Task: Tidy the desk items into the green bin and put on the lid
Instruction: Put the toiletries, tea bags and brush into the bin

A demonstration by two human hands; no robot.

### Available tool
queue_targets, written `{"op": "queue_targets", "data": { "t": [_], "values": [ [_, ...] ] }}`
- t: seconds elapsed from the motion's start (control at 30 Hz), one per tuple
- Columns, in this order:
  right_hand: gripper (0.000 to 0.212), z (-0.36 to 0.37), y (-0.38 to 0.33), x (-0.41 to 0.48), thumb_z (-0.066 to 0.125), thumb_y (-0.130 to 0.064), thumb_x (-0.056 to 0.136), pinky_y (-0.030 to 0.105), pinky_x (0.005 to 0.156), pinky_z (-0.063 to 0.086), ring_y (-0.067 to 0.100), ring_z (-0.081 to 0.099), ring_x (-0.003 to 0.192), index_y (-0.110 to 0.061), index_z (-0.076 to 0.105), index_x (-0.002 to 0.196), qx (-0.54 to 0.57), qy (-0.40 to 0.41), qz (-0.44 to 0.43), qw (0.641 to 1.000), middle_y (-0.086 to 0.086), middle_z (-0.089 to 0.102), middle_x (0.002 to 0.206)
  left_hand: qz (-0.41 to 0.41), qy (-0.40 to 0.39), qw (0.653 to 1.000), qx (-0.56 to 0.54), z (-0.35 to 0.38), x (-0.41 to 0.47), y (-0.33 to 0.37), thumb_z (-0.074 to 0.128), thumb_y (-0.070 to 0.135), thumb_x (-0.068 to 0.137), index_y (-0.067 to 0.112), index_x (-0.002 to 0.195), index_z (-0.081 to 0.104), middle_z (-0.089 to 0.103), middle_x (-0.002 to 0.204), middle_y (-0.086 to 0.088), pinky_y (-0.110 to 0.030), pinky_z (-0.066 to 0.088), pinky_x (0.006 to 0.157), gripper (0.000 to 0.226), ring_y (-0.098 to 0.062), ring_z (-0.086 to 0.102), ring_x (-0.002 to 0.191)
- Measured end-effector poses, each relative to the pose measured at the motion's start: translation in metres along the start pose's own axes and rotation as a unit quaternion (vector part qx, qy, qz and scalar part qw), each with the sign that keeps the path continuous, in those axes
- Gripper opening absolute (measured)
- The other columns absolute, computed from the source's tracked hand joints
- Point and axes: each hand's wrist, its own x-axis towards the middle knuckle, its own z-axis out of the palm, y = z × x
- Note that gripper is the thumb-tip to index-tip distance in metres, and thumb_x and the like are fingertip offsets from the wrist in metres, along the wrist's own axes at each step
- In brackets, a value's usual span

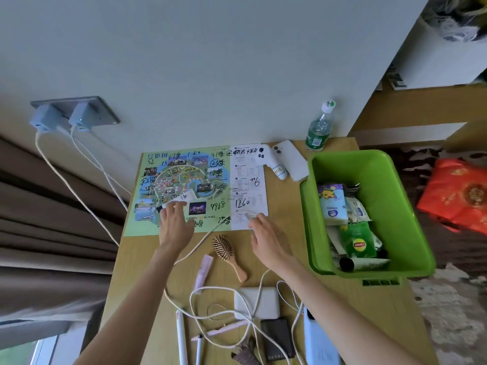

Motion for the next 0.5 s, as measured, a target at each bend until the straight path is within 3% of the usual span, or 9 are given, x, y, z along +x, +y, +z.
{"op": "queue_targets", "data": {
  "t": [0.13, 0.33, 0.5],
  "values": [
    [0.032, 0.025, 0.009, 0.013, 0.051, -0.003, 0.091, 0.041, 0.094, 0.044, 0.028, 0.050, 0.113, -0.004, 0.046, 0.123, 0.030, -0.047, 0.083, 0.995, 0.013, 0.047, 0.123, 0.015, -0.014, 1.000, 0.024, 0.006, 0.035, -0.024, 0.056, 0.018, 0.092, 0.014, 0.145, 0.033, 0.031, 0.152, -0.010, -0.052, 0.031, 0.112, 0.058, -0.035, 0.027, 0.138],
    [0.023, 0.038, 0.019, 0.022, 0.054, -0.017, 0.094, 0.033, 0.077, 0.052, 0.019, 0.056, 0.097, -0.011, 0.047, 0.114, -0.050, -0.031, 0.102, 0.993, 0.004, 0.055, 0.111, 0.009, 0.008, 0.998, 0.056, 0.021, 0.068, -0.034, 0.054, 0.023, 0.094, 0.014, 0.140, 0.041, 0.044, 0.138, -0.013, -0.046, 0.028, 0.109, 0.048, -0.033, 0.039, 0.128],
    [0.013, 0.039, 0.015, 0.028, 0.056, -0.015, 0.090, 0.026, 0.065, 0.046, 0.017, 0.057, 0.082, -0.009, 0.048, 0.098, -0.014, -0.033, 0.088, 0.995, 0.004, 0.056, 0.096, 0.006, 0.041, 0.998, 0.048, 0.032, 0.068, -0.038, 0.055, 0.028, 0.094, 0.003, 0.127, 0.046, 0.048, 0.126, -0.018, -0.046, 0.042, 0.093, 0.043, -0.035, 0.046, 0.113]
  ]
}}
